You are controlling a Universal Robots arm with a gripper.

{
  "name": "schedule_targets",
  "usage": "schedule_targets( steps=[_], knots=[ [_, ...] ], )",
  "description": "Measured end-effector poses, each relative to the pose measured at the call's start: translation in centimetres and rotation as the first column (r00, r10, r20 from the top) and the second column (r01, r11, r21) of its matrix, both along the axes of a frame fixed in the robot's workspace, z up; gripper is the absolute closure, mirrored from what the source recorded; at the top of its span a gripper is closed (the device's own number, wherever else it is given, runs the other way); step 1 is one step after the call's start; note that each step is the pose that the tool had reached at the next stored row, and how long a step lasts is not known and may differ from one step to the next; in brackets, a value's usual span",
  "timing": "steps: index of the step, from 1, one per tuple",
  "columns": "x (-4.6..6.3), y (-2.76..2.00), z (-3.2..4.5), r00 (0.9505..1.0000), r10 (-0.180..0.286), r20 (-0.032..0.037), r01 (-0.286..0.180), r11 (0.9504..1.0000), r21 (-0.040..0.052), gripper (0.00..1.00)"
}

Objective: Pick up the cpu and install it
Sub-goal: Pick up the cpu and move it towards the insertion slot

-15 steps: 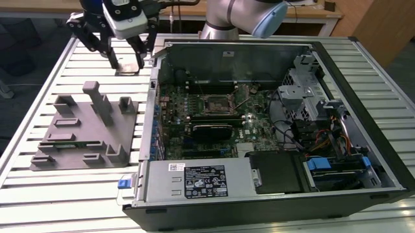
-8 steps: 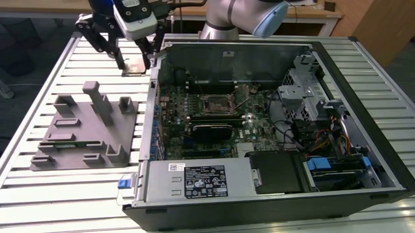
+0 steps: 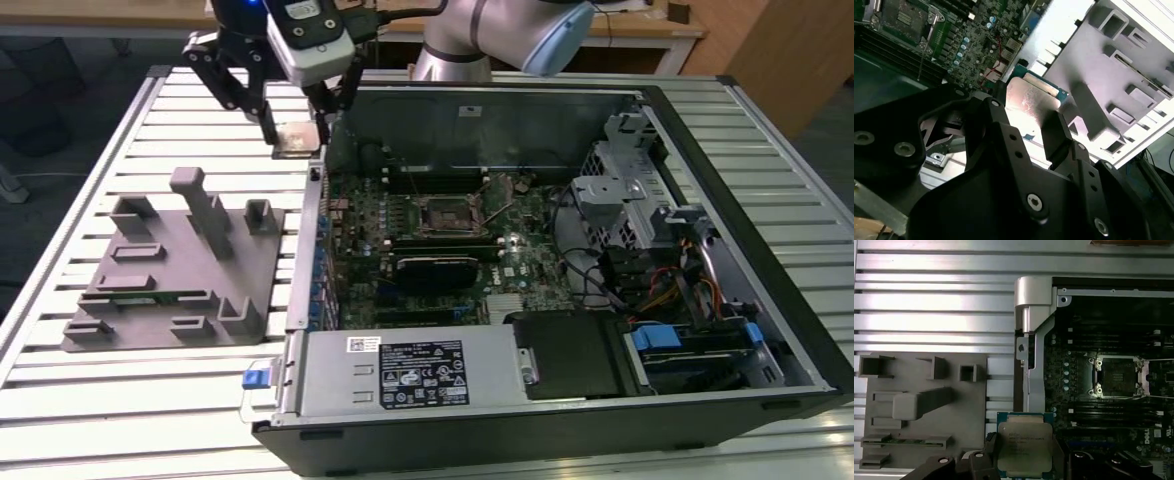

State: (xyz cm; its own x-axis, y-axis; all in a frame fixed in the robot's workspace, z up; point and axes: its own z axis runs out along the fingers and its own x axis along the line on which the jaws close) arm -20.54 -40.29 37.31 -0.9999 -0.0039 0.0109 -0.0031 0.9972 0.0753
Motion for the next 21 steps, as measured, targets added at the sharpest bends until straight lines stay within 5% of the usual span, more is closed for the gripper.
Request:
schedule_targets(
  steps=[21],
  knots=[
    [4.6, 0.12, -0.75, 1.0000, 0.000, 0.0001, 0.000, 1.0000, 0.0003, 0.47]
  ],
)
